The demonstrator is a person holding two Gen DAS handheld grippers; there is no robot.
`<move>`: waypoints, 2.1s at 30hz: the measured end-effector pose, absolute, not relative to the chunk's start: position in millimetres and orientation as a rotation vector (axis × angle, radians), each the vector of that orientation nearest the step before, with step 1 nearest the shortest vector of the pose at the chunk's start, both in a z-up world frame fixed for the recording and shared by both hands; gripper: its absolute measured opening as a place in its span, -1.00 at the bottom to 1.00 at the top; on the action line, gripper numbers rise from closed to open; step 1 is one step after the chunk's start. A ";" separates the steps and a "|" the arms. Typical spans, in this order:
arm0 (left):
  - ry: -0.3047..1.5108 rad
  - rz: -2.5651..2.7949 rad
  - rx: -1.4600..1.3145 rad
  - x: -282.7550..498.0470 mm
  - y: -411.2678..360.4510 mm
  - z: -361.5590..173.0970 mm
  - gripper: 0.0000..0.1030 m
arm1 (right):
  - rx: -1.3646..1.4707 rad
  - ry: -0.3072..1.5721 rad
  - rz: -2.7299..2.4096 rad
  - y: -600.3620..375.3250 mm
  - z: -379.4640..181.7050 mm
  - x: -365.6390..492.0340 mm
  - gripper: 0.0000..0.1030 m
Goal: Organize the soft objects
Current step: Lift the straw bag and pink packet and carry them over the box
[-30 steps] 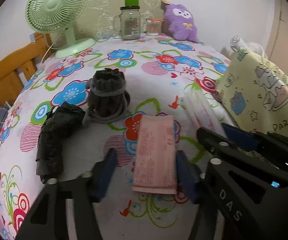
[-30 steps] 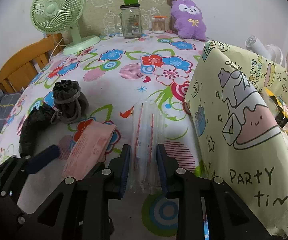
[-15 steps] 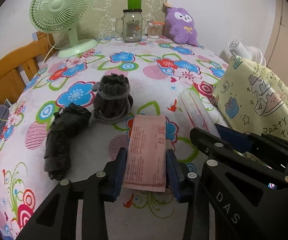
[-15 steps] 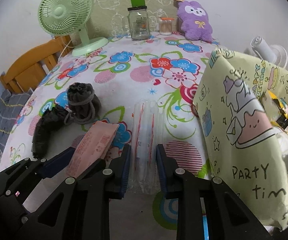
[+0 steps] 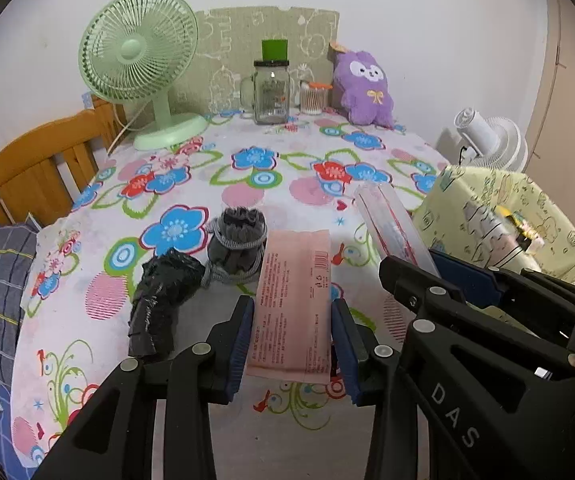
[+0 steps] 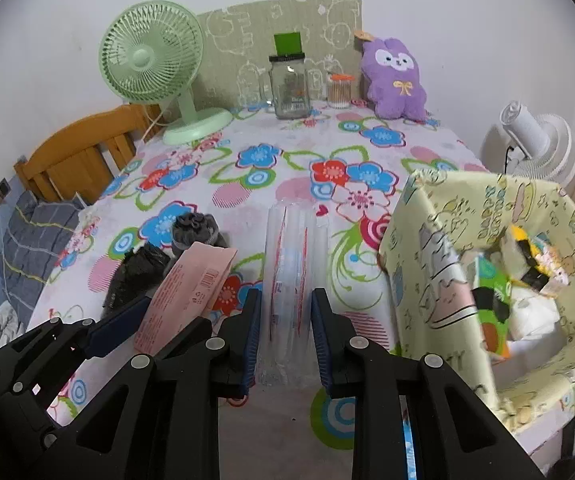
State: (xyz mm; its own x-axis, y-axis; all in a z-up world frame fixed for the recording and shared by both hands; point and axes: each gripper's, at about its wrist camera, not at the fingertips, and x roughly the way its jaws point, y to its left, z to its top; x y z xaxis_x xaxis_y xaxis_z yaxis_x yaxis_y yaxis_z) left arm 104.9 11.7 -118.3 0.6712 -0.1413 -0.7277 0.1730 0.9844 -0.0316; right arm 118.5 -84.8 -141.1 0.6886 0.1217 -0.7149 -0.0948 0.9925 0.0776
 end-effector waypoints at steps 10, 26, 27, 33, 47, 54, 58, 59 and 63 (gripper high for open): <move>0.759 -0.178 0.046 93.7 4.0 -91.3 -0.23 | 0.031 0.745 0.121 -92.8 -112.0 105.3 -0.46; 0.692 -0.178 0.056 83.2 -6.2 -56.5 -0.23 | 0.026 0.678 0.138 -100.6 -75.5 93.5 -0.47; 0.691 -0.179 0.056 83.3 -7.2 -55.1 -0.23 | 0.027 0.676 0.141 -102.0 -73.5 93.6 -0.47; 0.674 -0.174 0.054 84.0 -15.4 -47.7 -0.23 | 0.029 0.661 0.144 -110.4 -65.3 95.0 -0.47; 0.661 -0.196 0.063 87.5 -47.5 -42.0 -0.23 | 0.029 0.644 0.136 -144.2 -57.7 96.2 -0.47; 0.662 -0.218 0.079 88.6 -67.4 -42.6 -0.23 | 0.041 0.642 0.130 -163.5 -57.8 96.6 -0.47; 0.663 -0.236 0.085 90.3 -78.4 -44.3 -0.23 | 0.045 0.642 0.118 -175.2 -58.7 95.8 -0.47; 0.664 -0.240 0.087 90.7 -81.0 -44.9 -0.23 | 0.046 0.642 0.115 -177.9 -59.2 95.8 -0.47; 0.665 -0.260 0.092 91.8 -92.1 -47.2 -0.23 | 0.047 0.644 0.097 -190.1 -60.3 96.0 -0.47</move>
